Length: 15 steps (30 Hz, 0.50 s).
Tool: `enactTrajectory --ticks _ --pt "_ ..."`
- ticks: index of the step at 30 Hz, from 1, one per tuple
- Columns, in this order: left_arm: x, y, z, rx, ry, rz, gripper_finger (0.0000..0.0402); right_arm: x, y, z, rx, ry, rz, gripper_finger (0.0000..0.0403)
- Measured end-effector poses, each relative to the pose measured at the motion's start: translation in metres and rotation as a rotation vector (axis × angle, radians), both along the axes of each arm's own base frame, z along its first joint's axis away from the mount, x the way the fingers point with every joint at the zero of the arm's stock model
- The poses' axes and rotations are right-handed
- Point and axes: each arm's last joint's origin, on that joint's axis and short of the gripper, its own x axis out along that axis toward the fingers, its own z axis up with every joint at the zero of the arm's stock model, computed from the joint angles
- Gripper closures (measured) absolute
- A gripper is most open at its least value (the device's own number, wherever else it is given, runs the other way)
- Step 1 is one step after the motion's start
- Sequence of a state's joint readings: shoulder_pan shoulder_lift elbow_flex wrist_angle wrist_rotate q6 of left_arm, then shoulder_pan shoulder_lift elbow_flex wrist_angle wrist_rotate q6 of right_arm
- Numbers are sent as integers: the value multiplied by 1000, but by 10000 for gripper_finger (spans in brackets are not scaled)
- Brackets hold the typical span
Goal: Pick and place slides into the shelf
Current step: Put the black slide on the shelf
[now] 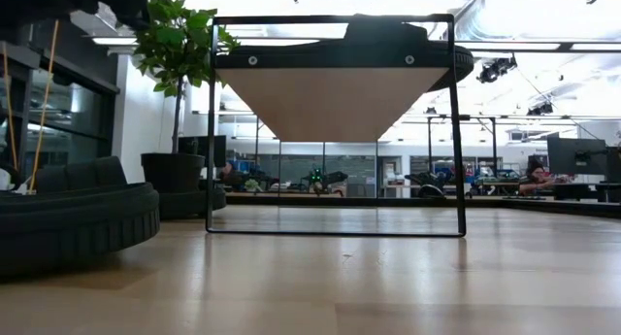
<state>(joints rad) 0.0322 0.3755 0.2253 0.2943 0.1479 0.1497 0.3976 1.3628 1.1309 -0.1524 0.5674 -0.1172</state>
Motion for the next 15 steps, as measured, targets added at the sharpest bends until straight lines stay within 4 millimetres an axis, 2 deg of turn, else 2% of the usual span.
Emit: enactTrajectory --ticks 10,15 --pt "27 1 10 -3 67 -4 162 1 -1 0 19 1 12 403" --pt "42 -8 17 36 103 -61 167 1 -1 -1 64 -1 7 403"
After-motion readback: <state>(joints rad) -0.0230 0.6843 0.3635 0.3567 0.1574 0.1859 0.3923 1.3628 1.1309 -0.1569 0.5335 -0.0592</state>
